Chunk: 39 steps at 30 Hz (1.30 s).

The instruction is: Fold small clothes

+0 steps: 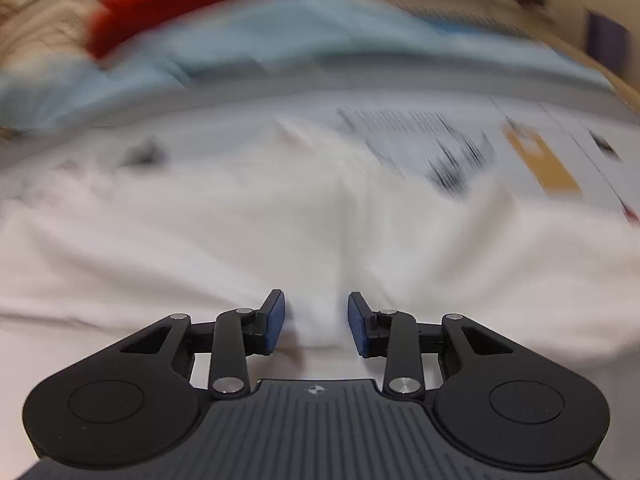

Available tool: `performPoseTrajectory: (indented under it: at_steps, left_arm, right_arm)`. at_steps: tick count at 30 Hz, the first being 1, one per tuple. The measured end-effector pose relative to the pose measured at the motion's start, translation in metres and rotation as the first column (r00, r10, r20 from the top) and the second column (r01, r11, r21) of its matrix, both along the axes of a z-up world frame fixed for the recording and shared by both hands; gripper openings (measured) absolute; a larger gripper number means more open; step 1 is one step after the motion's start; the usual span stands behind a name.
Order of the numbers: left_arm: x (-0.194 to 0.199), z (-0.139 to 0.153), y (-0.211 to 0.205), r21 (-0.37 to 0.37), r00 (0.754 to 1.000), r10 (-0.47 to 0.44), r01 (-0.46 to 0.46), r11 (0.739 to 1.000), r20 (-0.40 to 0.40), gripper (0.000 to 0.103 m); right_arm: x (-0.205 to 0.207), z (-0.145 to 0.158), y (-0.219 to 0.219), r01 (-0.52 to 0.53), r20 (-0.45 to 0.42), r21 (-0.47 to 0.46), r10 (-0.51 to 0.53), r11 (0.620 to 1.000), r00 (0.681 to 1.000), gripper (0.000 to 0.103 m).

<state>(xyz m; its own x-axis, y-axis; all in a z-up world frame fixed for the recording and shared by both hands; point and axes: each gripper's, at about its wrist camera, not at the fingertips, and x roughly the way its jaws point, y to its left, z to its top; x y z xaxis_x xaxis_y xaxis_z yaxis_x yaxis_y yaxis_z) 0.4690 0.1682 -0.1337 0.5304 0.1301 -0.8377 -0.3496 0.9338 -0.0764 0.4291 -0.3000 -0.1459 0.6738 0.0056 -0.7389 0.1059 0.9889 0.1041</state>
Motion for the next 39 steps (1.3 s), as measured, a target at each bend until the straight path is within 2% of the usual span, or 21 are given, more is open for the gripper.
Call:
performPoseTrajectory:
  at_steps: [1,3,5,7,9,12,13,15,17,20,22,26,29,32,34,39]
  left_arm:
    - [-0.001,-0.001,0.0,0.007,1.0,-0.013,0.013,1.0,-0.005,0.092]
    - [-0.003,-0.001,0.004,0.008,1.0,-0.024,0.024,1.0,-0.006,0.092]
    - [-0.008,0.003,0.006,0.009,1.0,-0.021,0.021,1.0,-0.005,0.092]
    - [-0.014,0.012,0.008,0.04,0.999,-0.049,0.048,0.998,0.011,0.092]
    - [-0.028,0.028,0.007,0.045,0.986,-0.153,0.151,0.988,0.069,0.092]
    - [-0.057,0.055,0.001,0.054,0.967,-0.206,0.2,0.978,0.152,0.092]
    - [-0.067,0.063,-0.002,0.062,0.959,-0.226,0.218,0.974,0.172,0.092]
    - [-0.09,0.079,-0.016,0.11,0.942,-0.269,0.251,0.962,0.202,0.092]
    - [-0.118,0.094,-0.036,0.18,0.921,-0.318,0.282,0.942,0.224,0.093]
    - [-0.158,0.107,-0.062,0.234,0.906,-0.353,0.301,0.925,0.231,0.093]
    - [-0.189,0.107,-0.072,0.212,0.907,-0.343,0.295,0.932,0.244,0.093]
    - [-0.239,0.087,-0.077,0.1,0.933,-0.279,0.263,0.96,0.228,0.093]
    - [-0.252,0.075,-0.078,0.099,0.948,-0.246,0.231,0.968,0.201,0.093]
    - [-0.255,0.075,-0.08,0.183,0.949,-0.229,0.191,0.964,0.217,0.093]
    - [-0.256,0.074,-0.079,0.205,0.952,-0.209,0.164,0.965,0.222,0.093]
    - [-0.252,0.073,-0.077,0.144,0.958,-0.191,0.162,0.976,0.215,0.093]
  right_arm:
    - [-0.002,0.001,-0.002,-0.003,0.02,0.002,0.003,1.0,1.0,0.036]
    - [0.001,0.009,-0.007,0.013,-0.005,0.005,-0.013,1.0,1.0,0.036]
    - [-0.001,0.017,-0.013,0.069,0.0,0.018,-0.069,0.997,0.998,0.039]
    - [-0.004,0.023,-0.018,0.129,-0.03,0.01,-0.128,0.992,0.991,0.04]
    - [-0.012,0.037,-0.027,0.171,-0.046,0.12,-0.166,0.978,0.985,0.045]
    - [-0.039,0.066,-0.043,0.187,-0.049,0.37,-0.182,0.91,0.982,0.052]
    - [-0.053,0.08,-0.044,0.17,-0.023,0.416,-0.177,0.893,0.984,0.054]
    - [-0.084,0.104,-0.041,0.124,0.051,0.453,-0.165,0.883,0.985,0.067]
    - [-0.123,0.119,-0.037,0.084,0.116,0.459,-0.153,0.884,0.981,0.075]
    - [-0.184,0.122,-0.031,0.042,0.171,0.429,-0.127,0.902,0.977,0.076]
    - [-0.22,0.116,-0.028,0.05,0.192,0.37,-0.129,0.928,0.973,0.076]
    - [-0.274,0.097,-0.02,0.075,0.219,0.25,-0.132,0.965,0.967,0.076]
    - [-0.289,0.088,-0.022,0.07,0.214,0.284,-0.134,0.956,0.968,0.076]
    - [-0.293,0.085,-0.022,0.055,0.234,0.305,-0.131,0.951,0.963,0.076]
    - [-0.291,0.085,-0.021,0.049,0.254,0.302,-0.13,0.952,0.959,0.076]
    - [-0.283,0.083,-0.017,0.028,0.252,0.271,-0.099,0.962,0.963,0.076]
